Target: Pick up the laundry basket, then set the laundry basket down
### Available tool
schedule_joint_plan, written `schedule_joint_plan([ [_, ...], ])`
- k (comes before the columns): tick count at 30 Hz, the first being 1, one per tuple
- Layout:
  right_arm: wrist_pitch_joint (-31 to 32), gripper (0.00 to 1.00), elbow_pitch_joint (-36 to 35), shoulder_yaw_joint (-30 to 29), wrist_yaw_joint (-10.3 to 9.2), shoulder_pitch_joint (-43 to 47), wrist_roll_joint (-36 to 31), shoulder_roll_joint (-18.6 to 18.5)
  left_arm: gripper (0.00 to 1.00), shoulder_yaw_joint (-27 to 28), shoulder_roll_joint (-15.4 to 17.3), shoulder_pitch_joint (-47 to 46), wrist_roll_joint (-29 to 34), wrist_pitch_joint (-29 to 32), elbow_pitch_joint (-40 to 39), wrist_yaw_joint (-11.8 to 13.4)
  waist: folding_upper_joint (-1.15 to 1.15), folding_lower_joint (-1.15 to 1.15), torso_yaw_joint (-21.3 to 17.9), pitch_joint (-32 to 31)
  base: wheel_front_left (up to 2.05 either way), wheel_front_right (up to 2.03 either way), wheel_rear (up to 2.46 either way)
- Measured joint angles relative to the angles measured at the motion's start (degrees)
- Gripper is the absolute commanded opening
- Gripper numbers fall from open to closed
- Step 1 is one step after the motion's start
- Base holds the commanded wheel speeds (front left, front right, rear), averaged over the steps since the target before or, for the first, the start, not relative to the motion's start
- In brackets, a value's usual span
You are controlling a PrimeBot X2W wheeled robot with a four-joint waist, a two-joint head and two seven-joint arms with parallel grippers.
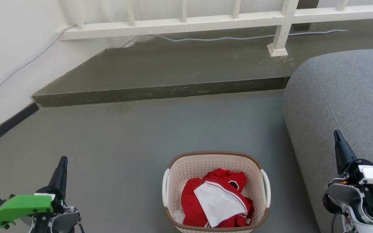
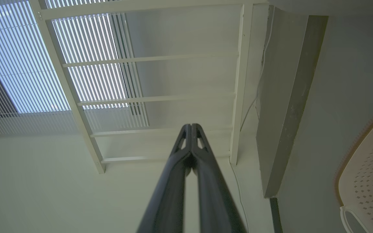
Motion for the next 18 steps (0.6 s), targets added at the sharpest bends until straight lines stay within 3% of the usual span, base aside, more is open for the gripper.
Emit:
schedule_joint_plan([
  [18,0.0,0.0,0.0,0.0,0.0,0.0,0.0,0.0,0.0,0.0,0.0,0.0,0.0,0.0,0.0,0.0,0.0,0.0,0.0,0.0,0.0,0.0,0.0],
])
